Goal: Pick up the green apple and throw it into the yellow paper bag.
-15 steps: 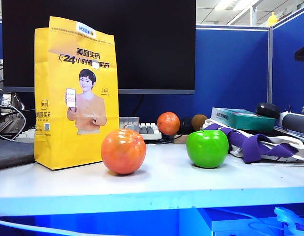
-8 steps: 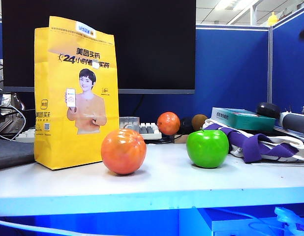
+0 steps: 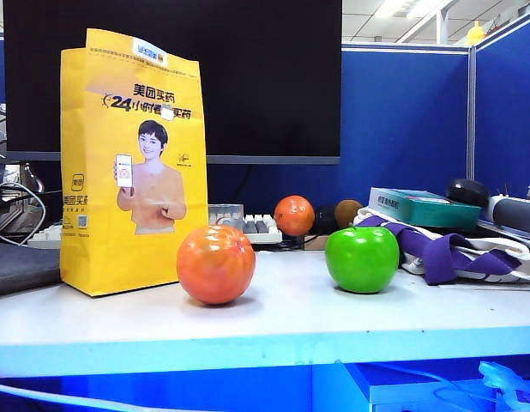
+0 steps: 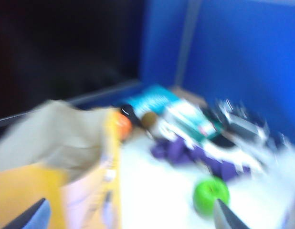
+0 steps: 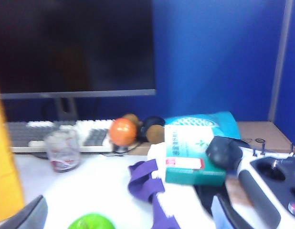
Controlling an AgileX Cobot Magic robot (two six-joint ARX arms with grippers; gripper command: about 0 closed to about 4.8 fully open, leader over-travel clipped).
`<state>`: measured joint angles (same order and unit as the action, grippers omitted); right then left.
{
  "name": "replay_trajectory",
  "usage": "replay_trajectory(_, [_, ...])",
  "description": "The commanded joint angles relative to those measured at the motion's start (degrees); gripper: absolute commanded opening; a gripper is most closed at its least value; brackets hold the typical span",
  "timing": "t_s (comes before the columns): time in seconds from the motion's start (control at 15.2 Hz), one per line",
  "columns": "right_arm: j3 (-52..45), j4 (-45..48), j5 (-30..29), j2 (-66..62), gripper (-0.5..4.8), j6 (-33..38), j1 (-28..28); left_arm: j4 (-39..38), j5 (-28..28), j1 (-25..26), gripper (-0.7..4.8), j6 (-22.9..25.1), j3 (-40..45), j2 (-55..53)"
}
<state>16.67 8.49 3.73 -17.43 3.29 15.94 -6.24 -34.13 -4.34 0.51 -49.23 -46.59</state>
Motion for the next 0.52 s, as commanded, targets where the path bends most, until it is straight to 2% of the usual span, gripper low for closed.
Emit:
replay_trajectory(0.07, [13.62, -4.57, -3.78, -18.91, 4.79, -0.13, 0.00, -5.35, 8.92, -10.56, 4.79, 6.60, -2.97, -4.44])
replay_trajectory(0.2, [22.40, -10.21, -7.21, -31.10, 4.79, -0.17, -0.02, -6.95, 19.67, -17.22, 4.79, 6.62, -2.97, -5.55])
replay_trajectory(0.26, [27.30, -12.20, -10.56, -38.12, 4.79, -0.37, -0.02, -8.39, 27.45, -22.29, 4.79, 8.50, -2.97, -5.95])
replay_trajectory(0.33, [29.83, -13.14, -12.00, -41.55, 4.79, -0.37, 0.00, -8.48, 30.23, -25.05, 4.79, 9.11, -2.97, -5.99])
replay_trajectory(0.52, [34.91, -13.88, -16.50, -50.84, 4.79, -0.44, 0.00, -7.89, 30.47, -30.32, 4.79, 7.34, -2.99, -6.29])
